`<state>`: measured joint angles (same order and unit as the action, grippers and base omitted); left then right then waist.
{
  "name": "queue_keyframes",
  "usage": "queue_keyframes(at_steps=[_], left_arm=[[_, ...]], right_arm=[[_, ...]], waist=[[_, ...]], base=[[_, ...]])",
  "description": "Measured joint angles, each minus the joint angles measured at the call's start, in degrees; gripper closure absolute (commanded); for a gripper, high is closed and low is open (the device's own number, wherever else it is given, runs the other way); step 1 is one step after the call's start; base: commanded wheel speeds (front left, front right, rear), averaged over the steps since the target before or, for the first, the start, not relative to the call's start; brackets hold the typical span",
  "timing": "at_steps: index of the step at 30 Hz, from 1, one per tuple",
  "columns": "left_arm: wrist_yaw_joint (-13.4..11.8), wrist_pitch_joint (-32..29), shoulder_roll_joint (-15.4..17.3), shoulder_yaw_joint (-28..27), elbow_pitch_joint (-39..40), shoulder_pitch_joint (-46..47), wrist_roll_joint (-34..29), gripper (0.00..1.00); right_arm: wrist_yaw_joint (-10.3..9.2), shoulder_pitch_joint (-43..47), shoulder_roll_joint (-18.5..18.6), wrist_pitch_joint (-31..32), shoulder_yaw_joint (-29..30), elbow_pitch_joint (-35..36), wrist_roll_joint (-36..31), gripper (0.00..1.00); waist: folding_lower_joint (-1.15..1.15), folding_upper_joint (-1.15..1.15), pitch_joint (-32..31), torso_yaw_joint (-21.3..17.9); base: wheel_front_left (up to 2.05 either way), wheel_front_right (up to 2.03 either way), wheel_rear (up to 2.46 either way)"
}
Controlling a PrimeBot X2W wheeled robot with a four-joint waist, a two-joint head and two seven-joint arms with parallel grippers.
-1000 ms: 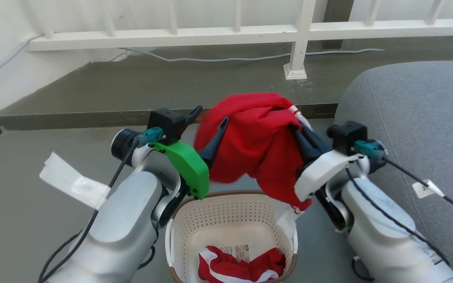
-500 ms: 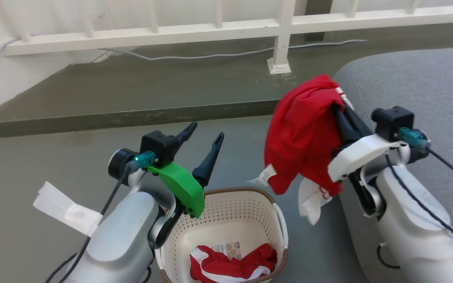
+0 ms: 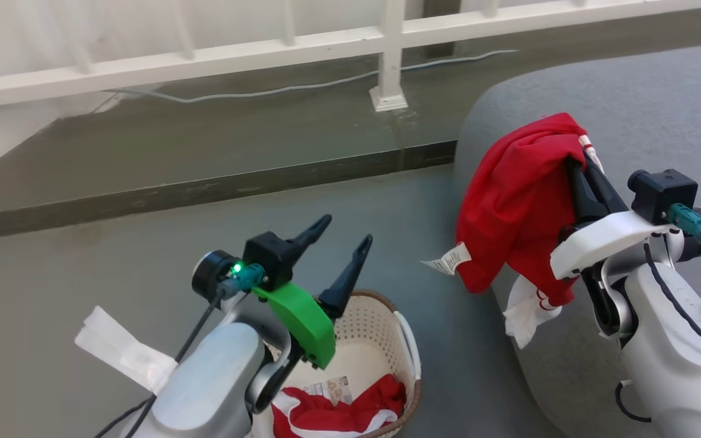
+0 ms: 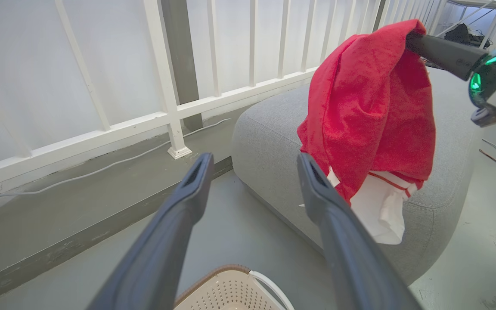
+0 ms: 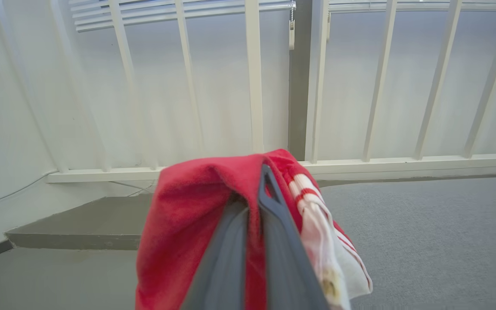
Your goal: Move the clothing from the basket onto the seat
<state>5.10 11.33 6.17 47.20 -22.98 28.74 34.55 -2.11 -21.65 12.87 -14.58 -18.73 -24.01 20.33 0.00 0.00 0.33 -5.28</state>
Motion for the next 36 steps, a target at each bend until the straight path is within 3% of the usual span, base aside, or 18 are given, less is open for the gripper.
queue_keyframes(at_steps=[24,36], left_arm=[[0.51,0.66,-0.25,3.31,3.67,-2.1,-1.07,0.0],[0.69,-0.04,-0.34,4.81,5.15,-2.0,-1.57,0.0]], right_arm=[[-0.53,3.51,1.71,0.0,6.09,5.49,-0.68,1.0],[-0.58,3.69,1.81,0.0,9.84,8.4,-0.68,1.0]], waist=[[0.0,0.0,2.85,-13.29],[0.0,0.0,6.73,-15.37]], base=[[0.0,0.0,0.0],[0.0,0.0,0.0]])
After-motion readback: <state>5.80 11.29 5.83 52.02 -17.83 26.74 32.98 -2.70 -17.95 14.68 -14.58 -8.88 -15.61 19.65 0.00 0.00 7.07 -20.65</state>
